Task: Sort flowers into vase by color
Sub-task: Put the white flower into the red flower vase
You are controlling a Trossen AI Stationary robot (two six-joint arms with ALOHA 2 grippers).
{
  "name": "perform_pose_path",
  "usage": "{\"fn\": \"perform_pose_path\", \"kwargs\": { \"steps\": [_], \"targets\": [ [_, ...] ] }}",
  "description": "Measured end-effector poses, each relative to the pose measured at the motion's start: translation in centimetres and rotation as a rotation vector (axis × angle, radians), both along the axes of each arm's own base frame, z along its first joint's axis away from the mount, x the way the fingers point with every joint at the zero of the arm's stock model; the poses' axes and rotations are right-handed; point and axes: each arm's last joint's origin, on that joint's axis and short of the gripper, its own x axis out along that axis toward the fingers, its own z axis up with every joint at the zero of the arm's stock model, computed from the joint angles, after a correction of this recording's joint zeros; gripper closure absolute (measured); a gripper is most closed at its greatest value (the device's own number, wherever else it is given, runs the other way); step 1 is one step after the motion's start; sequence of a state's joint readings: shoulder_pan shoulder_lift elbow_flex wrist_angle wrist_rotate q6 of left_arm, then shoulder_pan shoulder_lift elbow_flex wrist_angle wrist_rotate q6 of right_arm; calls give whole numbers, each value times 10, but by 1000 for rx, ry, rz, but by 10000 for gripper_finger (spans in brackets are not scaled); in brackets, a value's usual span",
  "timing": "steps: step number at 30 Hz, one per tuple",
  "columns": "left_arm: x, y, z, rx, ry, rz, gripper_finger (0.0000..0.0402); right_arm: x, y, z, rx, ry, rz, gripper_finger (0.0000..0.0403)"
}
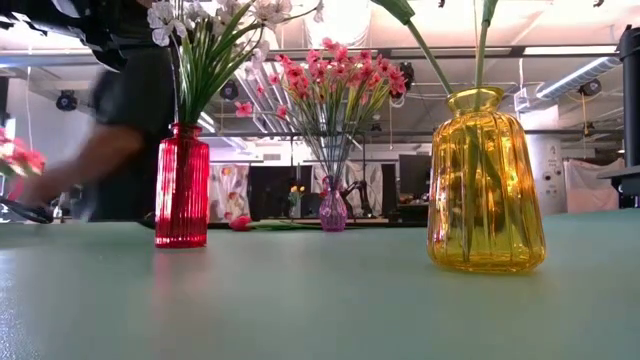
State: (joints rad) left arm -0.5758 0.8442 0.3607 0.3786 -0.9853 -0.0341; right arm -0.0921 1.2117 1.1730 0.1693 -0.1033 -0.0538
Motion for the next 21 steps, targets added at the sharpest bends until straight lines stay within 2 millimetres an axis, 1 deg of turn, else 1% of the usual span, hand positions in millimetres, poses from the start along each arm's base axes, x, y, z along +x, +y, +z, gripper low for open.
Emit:
{"fn": "perform_pose_path", "kwargs": {
  "steps": [4,8,13,18,21],
  "targets": [
    [1,0,-1,0,1,0,401,18,-2,-12,-27,22,-1,147],
    [1,-1,-1,0,1,0,401,40,-4,-13,-22,34,0,147],
    [1,-1,-1,1,2,0,401,71,-6,-19,-26,117,3,144],
    [1,-1,-1,1,3,0,401,95,-6,-19,-25,167,16,114],
    [1,-1,-1,1,3,0,402,108,-2,-22,-50,191,31,93]
  ]
}}
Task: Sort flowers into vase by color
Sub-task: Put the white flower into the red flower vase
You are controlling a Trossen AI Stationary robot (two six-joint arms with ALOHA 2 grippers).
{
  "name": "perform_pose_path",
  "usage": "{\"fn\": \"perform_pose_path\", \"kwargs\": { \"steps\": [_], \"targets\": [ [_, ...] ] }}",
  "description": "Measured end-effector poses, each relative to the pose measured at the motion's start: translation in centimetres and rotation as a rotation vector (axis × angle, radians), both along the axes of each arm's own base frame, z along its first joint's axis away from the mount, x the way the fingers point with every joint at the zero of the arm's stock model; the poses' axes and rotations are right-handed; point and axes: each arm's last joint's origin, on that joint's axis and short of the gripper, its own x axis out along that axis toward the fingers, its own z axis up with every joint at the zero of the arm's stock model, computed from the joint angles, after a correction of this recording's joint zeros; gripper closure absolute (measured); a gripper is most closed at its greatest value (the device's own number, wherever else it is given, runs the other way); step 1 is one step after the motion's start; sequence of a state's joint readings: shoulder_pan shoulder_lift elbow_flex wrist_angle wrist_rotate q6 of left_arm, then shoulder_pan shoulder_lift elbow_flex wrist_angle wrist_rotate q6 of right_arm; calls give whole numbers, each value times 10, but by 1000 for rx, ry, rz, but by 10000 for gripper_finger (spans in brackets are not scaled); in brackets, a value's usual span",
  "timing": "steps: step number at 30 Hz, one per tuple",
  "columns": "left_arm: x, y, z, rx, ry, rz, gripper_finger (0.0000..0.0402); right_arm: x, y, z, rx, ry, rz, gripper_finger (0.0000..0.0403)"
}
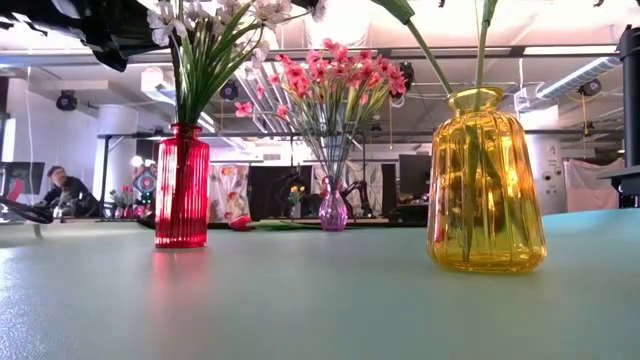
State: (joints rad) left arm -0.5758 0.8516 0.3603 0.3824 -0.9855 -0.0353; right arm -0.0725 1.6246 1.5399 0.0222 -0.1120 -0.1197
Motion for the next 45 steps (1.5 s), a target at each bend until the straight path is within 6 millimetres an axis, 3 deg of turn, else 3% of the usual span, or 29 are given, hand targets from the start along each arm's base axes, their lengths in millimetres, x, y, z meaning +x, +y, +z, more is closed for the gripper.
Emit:
{"fn": "perform_pose_path", "kwargs": {
  "steps": [13,27,39,45],
  "targets": [
    [0,0,0,1,0,6,402,25,18,3,-72,-10,55,77],
    [0,2,0,4,-2,33,402,62,33,-10,-91,-12,95,77],
    [1,1,1,17,3,32,402,66,36,-1,-91,-22,100,79],
    [1,1,2,18,-3,32,402,66,36,-4,-101,-12,105,115]
  ]
}}
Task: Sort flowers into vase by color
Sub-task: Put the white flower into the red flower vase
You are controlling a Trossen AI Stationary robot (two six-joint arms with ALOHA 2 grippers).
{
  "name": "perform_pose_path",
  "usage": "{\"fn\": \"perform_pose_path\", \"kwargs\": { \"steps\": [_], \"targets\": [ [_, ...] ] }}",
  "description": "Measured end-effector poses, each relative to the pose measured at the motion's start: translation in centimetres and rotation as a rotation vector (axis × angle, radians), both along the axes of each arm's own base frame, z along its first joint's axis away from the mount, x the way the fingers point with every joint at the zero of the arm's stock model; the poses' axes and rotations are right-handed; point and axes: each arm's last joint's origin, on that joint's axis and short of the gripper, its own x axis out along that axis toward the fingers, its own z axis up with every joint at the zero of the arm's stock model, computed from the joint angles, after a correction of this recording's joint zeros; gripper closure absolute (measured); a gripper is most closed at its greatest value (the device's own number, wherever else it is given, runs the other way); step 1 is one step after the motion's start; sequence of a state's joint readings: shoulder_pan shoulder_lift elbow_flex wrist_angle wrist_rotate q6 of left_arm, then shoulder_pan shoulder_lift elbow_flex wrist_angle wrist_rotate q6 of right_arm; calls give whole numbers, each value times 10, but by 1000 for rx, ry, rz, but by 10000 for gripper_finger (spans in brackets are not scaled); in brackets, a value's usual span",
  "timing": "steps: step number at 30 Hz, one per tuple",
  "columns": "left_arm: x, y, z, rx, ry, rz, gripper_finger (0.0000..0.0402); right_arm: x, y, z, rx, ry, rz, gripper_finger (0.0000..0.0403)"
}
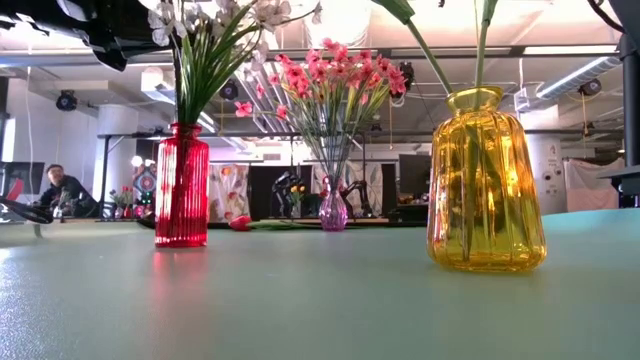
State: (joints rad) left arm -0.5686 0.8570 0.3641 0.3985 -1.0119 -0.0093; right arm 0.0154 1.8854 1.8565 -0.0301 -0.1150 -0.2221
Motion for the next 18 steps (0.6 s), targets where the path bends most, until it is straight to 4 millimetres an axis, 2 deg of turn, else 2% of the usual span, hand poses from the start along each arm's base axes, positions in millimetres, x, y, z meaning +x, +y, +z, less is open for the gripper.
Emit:
{"fn": "perform_pose_path", "kwargs": {
  "steps": [7,18],
  "targets": [
    [0,0,2,-10,-16,0,397,0,0,3,-4,-18,1,166],
    [3,-2,-1,0,-1,0,345,0,0,4,-5,-27,-2,235]
  ]
}}
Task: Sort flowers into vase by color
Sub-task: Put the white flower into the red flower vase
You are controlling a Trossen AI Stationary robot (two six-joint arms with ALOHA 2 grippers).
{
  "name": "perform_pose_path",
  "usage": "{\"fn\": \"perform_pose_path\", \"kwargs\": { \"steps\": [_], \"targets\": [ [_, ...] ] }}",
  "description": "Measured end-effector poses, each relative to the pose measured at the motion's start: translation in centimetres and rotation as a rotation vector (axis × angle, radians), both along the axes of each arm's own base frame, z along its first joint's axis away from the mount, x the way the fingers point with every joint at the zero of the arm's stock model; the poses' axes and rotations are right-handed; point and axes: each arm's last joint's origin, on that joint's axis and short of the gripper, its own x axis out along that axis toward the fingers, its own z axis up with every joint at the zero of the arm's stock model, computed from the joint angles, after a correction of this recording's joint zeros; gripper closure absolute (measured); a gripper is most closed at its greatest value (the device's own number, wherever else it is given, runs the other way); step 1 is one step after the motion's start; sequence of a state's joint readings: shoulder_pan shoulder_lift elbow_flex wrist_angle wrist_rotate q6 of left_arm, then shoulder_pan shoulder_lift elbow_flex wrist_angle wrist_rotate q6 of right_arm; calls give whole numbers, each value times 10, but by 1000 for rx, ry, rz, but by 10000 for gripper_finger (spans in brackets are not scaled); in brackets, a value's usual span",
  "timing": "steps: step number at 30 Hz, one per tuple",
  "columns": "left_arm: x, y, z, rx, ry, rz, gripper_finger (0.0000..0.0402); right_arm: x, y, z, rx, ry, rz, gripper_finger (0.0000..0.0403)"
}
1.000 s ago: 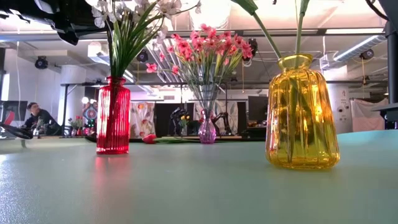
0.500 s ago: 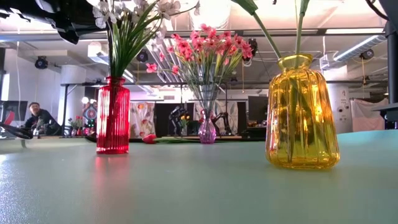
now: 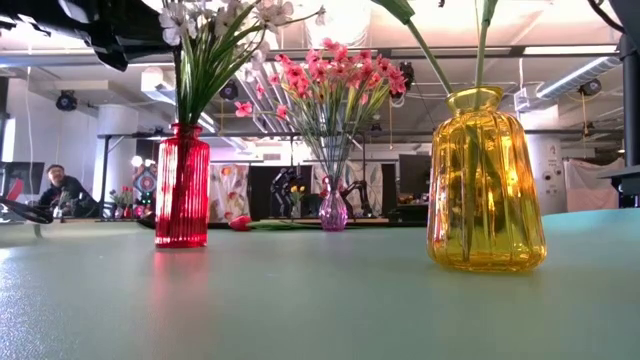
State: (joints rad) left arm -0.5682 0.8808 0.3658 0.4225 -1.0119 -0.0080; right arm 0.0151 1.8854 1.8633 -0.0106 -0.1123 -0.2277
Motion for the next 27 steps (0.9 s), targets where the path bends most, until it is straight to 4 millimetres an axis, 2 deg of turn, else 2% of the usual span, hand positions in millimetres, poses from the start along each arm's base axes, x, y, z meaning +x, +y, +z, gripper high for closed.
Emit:
{"fn": "perform_pose_path", "kwargs": {
  "steps": [5,10,17,27],
  "targets": [
    [2,-1,-3,29,24,-1,344,0,0,-1,-1,10,0,259],
    [2,-1,-3,15,18,0,362,-4,0,0,-2,70,-2,268],
    [2,-1,-3,6,16,0,398,-24,-1,20,-9,117,-1,262],
    [6,-4,-8,-7,26,2,401,-62,-1,48,-24,181,5,257]
  ]
}}
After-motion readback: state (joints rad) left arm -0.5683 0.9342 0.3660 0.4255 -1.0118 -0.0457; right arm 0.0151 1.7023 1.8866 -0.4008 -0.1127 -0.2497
